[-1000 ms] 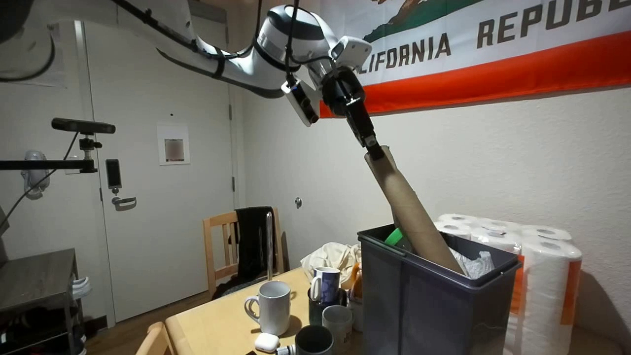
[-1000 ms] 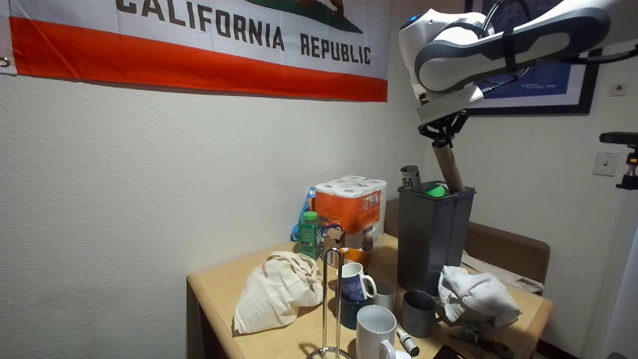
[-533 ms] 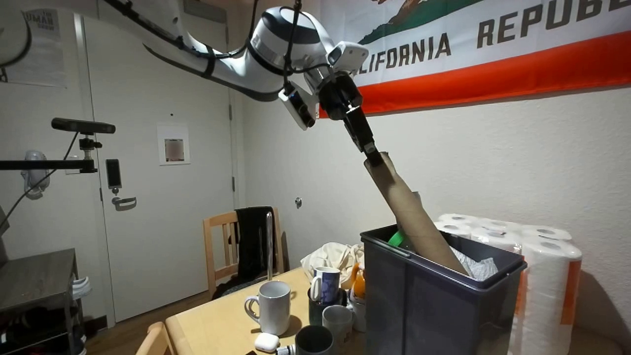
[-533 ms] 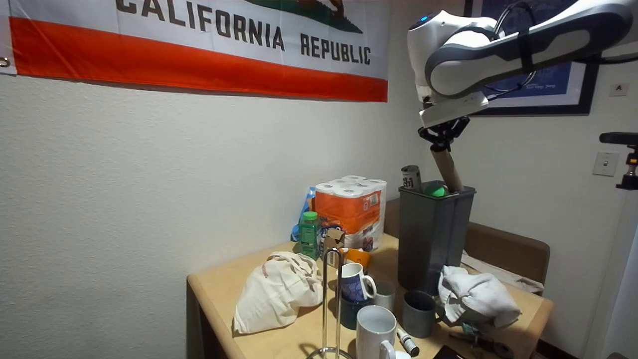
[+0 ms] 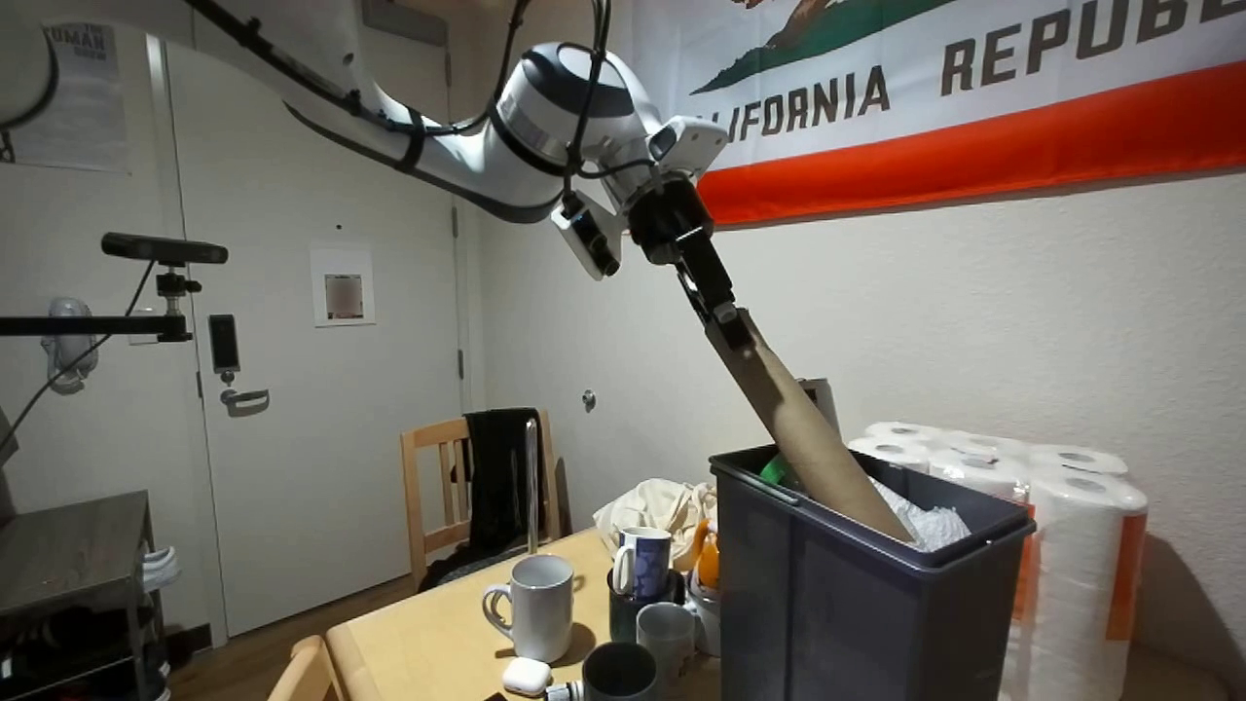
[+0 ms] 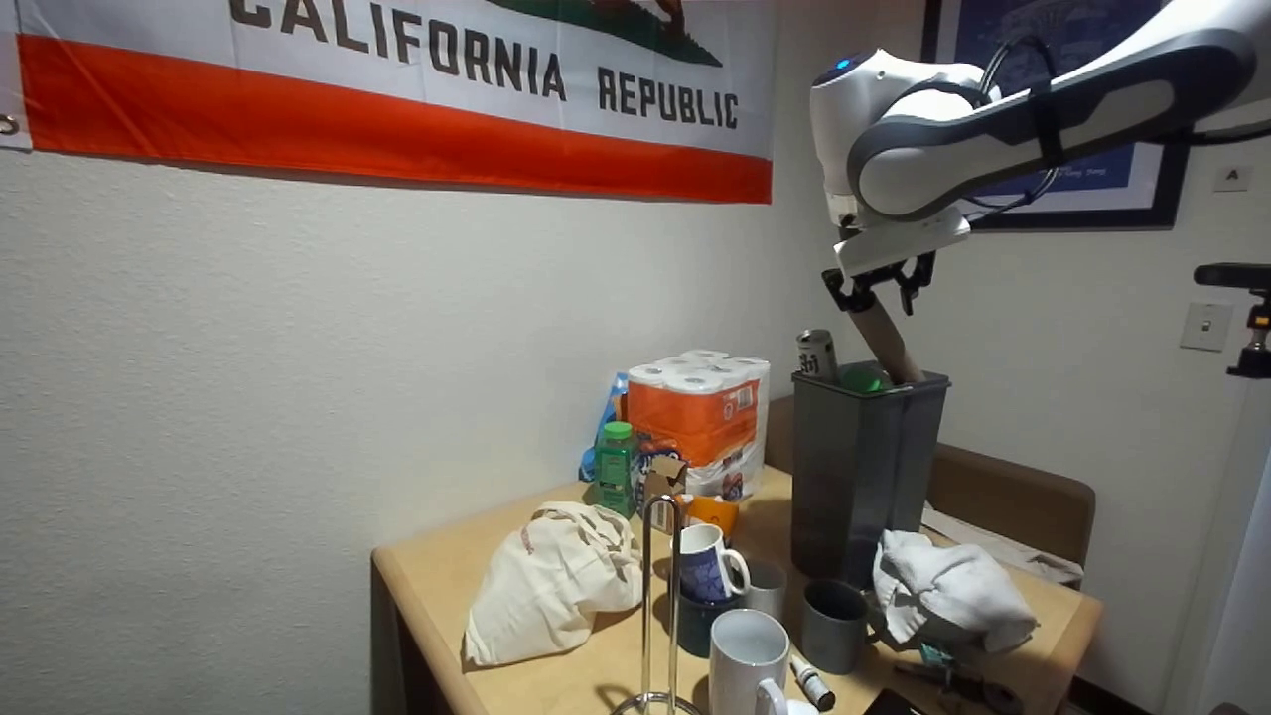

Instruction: Put the can and the tissue roll in the bin

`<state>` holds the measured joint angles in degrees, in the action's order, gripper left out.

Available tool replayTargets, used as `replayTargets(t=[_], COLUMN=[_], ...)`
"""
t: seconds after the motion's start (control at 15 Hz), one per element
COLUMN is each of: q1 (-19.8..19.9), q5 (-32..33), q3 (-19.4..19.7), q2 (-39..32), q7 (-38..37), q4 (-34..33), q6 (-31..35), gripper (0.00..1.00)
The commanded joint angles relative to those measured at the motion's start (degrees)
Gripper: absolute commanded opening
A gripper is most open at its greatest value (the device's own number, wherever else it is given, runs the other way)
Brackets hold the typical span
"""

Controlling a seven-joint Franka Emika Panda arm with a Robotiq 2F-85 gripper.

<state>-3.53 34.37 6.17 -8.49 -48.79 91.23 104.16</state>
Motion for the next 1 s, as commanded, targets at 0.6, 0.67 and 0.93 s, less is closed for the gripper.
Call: replayTargets(t=[0.6,0.67,0.93], q1=[-0.3,-0.4,-0.9], q5=[-0.7,-1.1,-6.3], q3=[-4.2,-4.6,-6.5], q2=[2.0,2.1,2.0], q7=[0.2,0.6,4.2], q4=[-1.4,-1.9,-2.9], q6=[0.1,0.2,2.1], gripper=[1.0,1.0,1.0])
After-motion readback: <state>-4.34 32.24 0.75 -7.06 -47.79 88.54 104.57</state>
